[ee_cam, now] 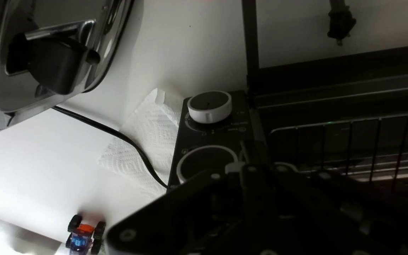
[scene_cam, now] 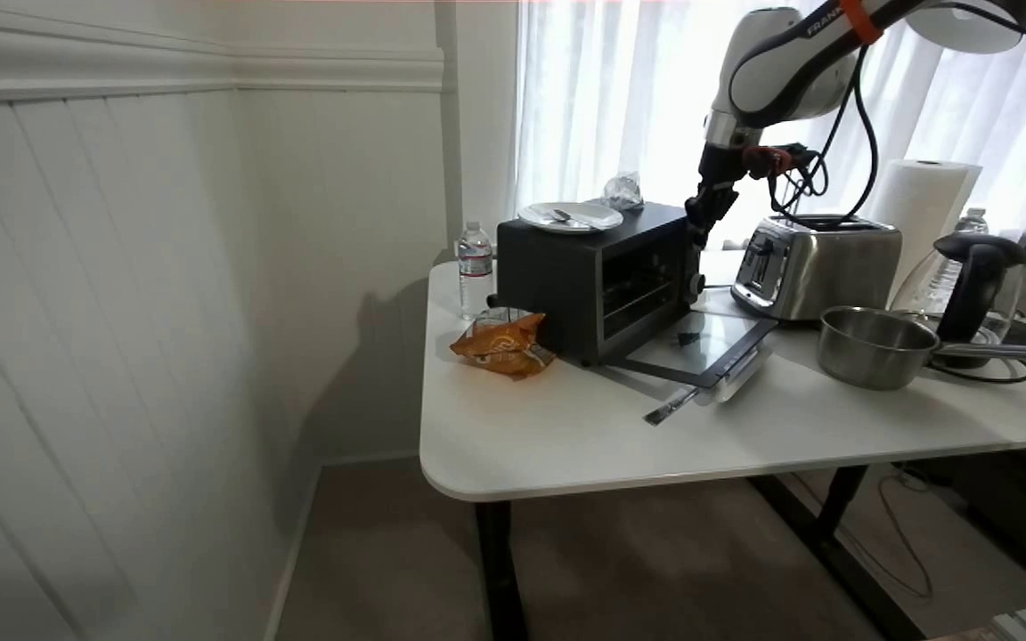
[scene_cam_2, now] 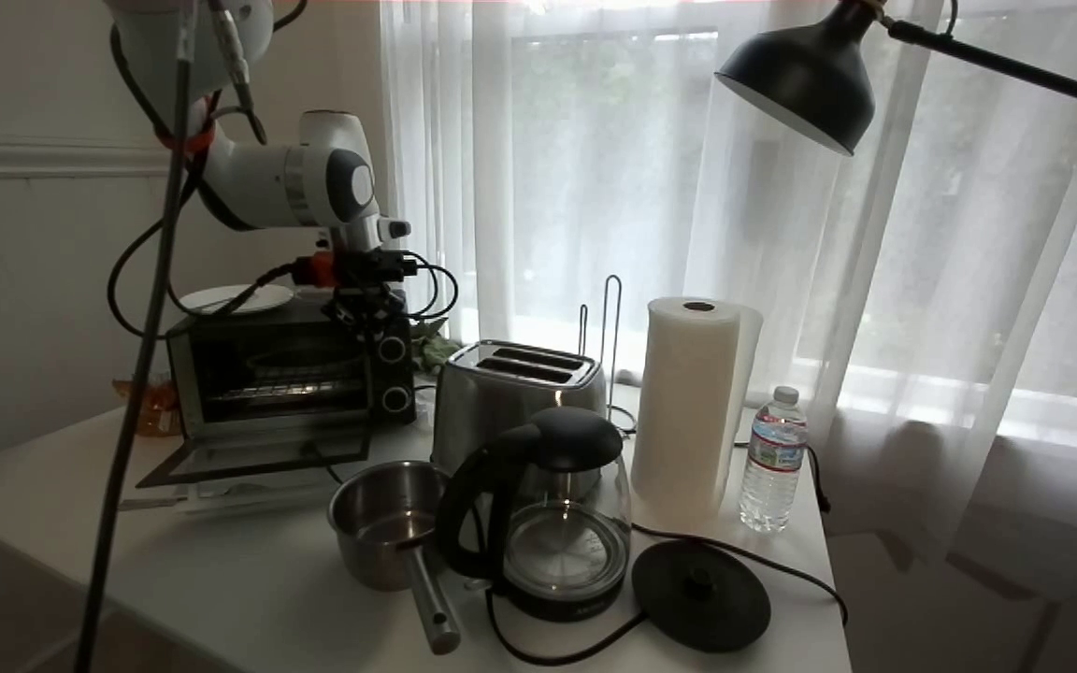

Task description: Turn the top right knob on the oven to the right twice

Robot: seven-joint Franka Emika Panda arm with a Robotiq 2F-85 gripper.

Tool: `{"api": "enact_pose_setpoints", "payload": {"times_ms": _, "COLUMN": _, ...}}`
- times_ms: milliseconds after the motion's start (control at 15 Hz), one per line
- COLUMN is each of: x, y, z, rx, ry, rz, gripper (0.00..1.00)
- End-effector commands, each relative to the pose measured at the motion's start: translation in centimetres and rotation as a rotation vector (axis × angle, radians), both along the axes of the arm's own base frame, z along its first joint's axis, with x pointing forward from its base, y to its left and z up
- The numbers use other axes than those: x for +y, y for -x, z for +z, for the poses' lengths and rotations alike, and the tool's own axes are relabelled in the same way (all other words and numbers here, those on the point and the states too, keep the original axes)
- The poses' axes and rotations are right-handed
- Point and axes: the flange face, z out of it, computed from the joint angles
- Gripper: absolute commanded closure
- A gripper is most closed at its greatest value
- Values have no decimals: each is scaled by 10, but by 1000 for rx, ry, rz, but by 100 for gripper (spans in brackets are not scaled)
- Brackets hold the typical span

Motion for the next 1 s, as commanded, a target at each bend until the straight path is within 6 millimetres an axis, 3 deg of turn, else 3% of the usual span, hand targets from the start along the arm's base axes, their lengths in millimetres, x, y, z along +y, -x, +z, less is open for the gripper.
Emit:
{"api": "enact_pose_setpoints", "payload": {"times_ms": 0, "x": -2, "y": -9, "z": 1, "rx": -38, "ry": -26, "rz": -3, "gripper": 100}}
{"api": "enact_pose_setpoints", "payload": {"times_ms": 933, "x": -11, "y": -14, "z": 21, "rx": -103, "ry": 11, "rz": -24, "gripper": 100}}
